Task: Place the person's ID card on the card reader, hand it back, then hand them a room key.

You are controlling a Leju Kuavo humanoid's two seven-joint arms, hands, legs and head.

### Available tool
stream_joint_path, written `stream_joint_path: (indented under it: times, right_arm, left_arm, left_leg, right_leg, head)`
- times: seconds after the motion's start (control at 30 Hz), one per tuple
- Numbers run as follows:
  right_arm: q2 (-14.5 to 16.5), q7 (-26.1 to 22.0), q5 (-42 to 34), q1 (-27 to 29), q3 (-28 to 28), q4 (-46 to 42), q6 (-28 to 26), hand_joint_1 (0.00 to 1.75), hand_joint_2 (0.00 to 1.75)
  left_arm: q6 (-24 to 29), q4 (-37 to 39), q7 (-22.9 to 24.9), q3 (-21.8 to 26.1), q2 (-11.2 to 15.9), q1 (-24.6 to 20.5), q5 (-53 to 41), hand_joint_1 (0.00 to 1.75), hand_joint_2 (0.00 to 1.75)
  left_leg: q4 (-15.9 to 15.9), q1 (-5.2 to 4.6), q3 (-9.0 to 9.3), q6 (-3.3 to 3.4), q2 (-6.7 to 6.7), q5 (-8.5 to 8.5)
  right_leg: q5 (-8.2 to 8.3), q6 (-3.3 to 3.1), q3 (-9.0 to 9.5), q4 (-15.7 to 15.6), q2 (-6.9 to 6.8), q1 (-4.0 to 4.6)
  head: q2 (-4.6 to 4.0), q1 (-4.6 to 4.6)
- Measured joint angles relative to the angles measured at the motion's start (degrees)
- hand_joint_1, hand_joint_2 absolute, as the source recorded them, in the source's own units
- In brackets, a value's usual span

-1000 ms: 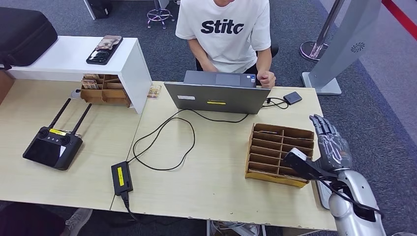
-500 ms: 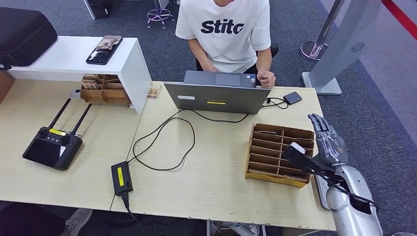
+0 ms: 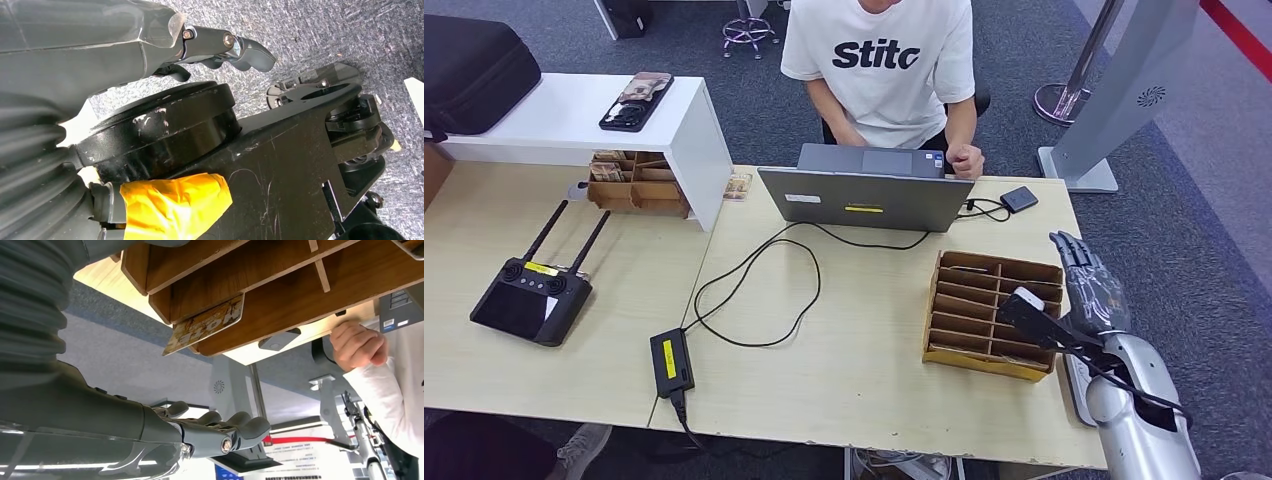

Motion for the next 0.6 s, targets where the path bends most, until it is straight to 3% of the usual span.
stream_joint_path:
  times: [0.07,0.2,0.6]
  right_arm:
    - [0.0,0.0,0.0,-0.1,-0.1,0.2,0.0,0.0,1.75]
    - [0.0,-0.1,0.4,-0.3,-0.4,0.7,-0.1,1.64,1.75]
    - [0.0,-0.9,0.5,-0.4,-1.2,1.4,-0.7,1.75,1.75]
  left_arm:
    - [0.0,0.0,0.0,0.0,0.0,0.0,0.0,0.0,1.75]
    - [0.0,0.0,0.0,0.0,0.0,0.0,-0.1,0.0,1.75]
    - [0.1,0.0,0.1,0.0,0.1,0.0,-0.1,0.0,1.75]
  left_leg:
    - [0.0,0.0,0.0,0.0,0.0,0.0]
    - [0.0,0.0,-0.01,0.0,-0.01,0.0]
    - [0.0,0.0,0.0,0.0,0.0,0.0]
  right_leg:
    - [0.0,0.0,0.0,0.0,0.0,0.0]
    - [0.0,0.0,0.0,0.0,-0.01,0.0]
    - [0.0,0.0,0.0,0.0,0.0,0.0]
  head:
    - [0.01,0.0]
    - [0.0,0.0]
    - [0.0,0.0]
